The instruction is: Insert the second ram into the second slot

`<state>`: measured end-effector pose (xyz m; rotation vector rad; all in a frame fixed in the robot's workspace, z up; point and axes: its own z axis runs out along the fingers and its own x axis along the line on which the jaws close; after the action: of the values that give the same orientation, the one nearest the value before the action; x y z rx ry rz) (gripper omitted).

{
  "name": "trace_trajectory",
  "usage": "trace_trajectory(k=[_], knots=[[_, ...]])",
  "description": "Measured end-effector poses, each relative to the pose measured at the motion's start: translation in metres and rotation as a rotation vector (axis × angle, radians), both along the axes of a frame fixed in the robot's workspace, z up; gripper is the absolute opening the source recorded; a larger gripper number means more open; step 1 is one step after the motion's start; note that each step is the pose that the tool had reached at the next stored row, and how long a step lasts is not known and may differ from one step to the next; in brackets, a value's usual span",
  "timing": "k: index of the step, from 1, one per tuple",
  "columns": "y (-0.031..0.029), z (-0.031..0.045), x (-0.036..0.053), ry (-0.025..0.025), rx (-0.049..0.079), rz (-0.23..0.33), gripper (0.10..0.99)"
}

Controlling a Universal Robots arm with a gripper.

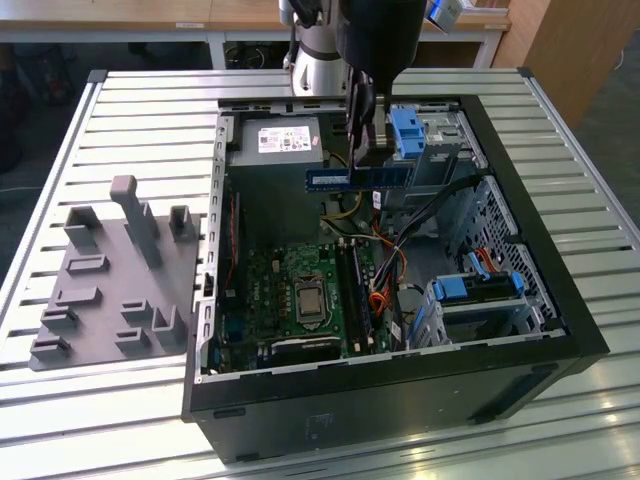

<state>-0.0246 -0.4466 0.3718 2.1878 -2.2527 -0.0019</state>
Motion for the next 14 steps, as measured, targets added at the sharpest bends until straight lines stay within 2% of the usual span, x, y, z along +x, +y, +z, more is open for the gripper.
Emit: trace_trajectory(k=[14], knots=[[0.0, 0.0, 0.0, 0.0, 0.0, -0.041, 0.141]])
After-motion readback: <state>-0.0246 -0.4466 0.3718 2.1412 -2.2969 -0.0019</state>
